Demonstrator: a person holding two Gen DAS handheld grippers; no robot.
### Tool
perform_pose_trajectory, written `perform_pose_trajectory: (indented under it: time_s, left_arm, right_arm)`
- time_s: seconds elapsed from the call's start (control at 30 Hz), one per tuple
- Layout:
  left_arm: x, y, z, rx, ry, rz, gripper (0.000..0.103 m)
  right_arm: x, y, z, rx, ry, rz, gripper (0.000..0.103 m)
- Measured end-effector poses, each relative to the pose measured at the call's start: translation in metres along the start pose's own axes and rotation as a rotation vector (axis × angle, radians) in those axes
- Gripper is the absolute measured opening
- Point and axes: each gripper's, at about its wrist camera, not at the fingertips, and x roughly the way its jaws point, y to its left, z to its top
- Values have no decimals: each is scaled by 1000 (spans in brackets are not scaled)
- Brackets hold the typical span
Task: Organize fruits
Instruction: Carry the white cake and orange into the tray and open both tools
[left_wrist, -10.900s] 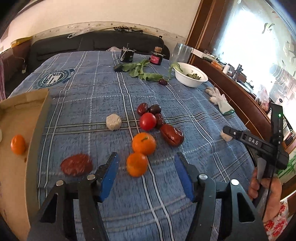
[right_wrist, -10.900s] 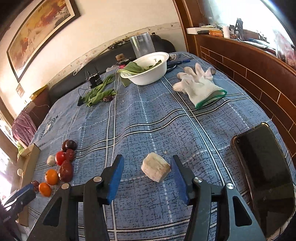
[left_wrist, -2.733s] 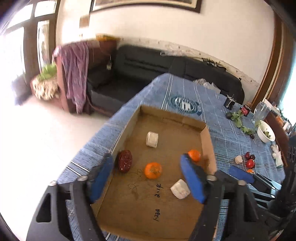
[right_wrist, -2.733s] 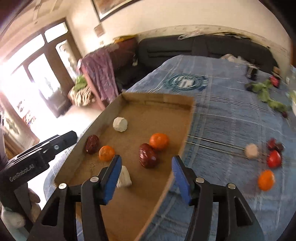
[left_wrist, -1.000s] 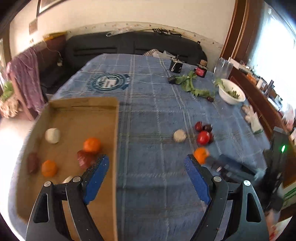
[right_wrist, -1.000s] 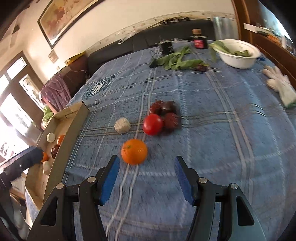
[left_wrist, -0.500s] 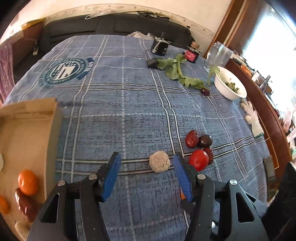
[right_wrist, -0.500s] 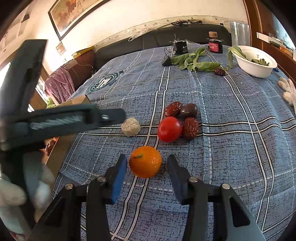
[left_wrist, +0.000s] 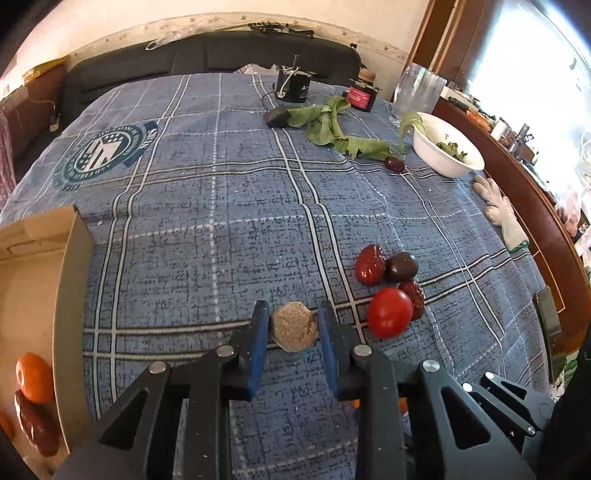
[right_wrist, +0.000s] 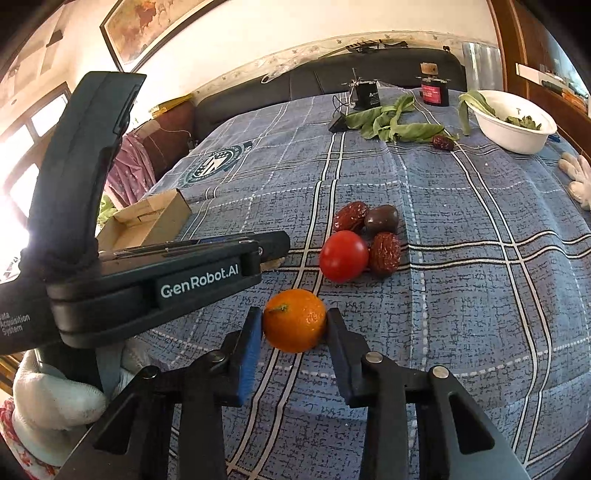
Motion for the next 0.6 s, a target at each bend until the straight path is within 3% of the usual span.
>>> perform_pose_trajectory:
  time_s: [0.1,0.37,0.47,0.6]
  left_arm:
    - [-14,5,-3,-36,-14,-15,25]
    - [-110,52,-33,-182,-167,-63,26]
    - [-143,84,-53,-255,-213,-34,26]
    - [-176,127,-84,-321,-249,68,26]
  right_arm:
    - [-2,-1,0,3,-9,5,38]
    - [-5,1,-1,-8,-30,9,38]
    - [-6,1,-2,-6,-37,6,38]
    - [-8,3,-2,-12,-42,-5,37]
